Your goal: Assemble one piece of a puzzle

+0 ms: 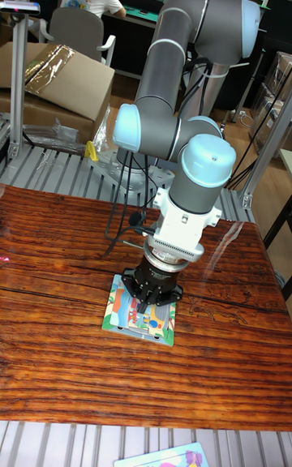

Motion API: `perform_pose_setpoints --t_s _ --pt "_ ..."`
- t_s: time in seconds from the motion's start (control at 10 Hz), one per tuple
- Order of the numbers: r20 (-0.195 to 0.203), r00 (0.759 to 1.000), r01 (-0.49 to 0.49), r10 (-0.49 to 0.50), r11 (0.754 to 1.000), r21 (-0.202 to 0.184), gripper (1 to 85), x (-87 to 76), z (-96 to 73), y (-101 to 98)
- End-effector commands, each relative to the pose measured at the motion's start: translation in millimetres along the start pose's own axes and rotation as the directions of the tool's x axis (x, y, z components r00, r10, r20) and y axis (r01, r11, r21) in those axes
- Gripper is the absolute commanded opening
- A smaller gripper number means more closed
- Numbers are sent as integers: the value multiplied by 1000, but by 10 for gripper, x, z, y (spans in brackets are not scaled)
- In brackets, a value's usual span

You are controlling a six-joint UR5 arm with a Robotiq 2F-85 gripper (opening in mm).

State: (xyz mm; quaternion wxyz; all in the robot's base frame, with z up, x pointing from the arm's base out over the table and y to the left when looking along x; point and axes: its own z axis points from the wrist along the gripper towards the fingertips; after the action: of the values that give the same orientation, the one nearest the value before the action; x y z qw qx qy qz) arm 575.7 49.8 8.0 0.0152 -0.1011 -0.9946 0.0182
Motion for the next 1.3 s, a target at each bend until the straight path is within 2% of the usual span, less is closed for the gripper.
perform_pose_setpoints --t_s 0.0,0.6,0.9,1.2 --pt "0 1000 -9 9 1000 -14 13 -23 -20 35" --pt "4 1000 -5 5 1000 -20 13 -57 -15 54" --pt "-7 1000 1 -1 1000 11 13 -31 -34 -21" --pt "-20 1000 9 -8 1000 19 13 14 -73 -48"
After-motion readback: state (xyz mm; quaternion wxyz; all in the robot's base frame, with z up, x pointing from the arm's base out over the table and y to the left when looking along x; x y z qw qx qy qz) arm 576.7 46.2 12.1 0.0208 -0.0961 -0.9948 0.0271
